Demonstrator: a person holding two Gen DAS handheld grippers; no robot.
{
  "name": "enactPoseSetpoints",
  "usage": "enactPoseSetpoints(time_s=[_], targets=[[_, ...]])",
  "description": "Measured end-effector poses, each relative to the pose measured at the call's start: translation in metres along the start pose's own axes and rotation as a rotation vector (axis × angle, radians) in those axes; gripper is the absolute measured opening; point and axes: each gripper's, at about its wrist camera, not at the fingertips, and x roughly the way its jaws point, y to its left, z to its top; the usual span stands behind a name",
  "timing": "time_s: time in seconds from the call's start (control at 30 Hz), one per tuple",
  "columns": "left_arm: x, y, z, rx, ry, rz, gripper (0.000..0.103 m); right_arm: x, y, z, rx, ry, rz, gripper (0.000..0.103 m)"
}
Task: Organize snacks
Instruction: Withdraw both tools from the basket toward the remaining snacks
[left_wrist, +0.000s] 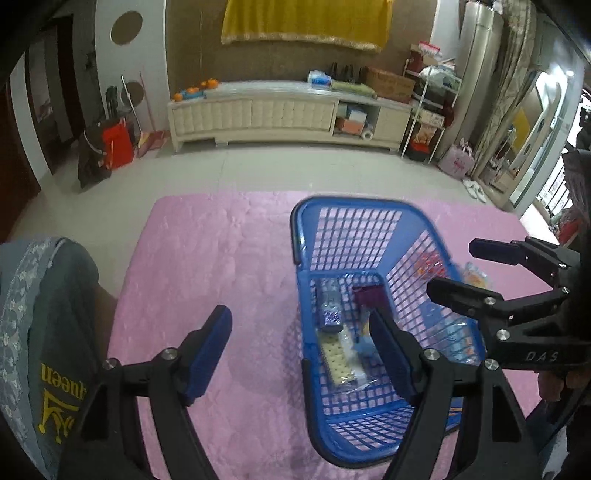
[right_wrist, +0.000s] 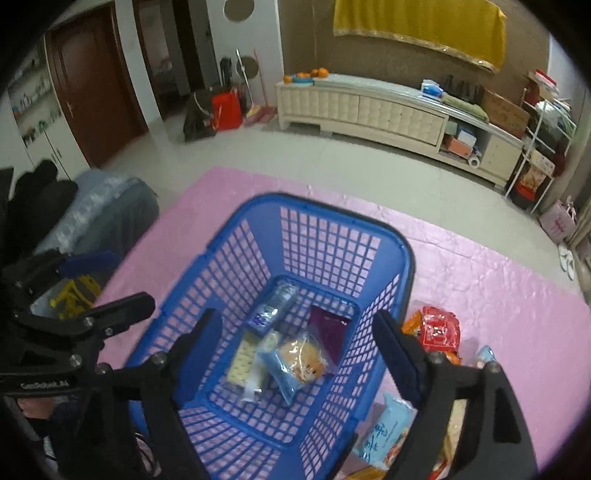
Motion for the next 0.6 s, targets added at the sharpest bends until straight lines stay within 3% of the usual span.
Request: enactPoseSetpoints(time_s=[0.33,0.6], targets=[[-0.075,-0.046,-0.002,0.042,-0.118,-0.035,0.075,-0.079,-0.008,-0.017,0.002,-0.084,-0.033,0.088],[-0.098,-0.091,-0.007,0.153,-0.170,-0.018,0.080,-0.134,-0.032,-0.047,0.030,-0.157,-0.061,0.088]])
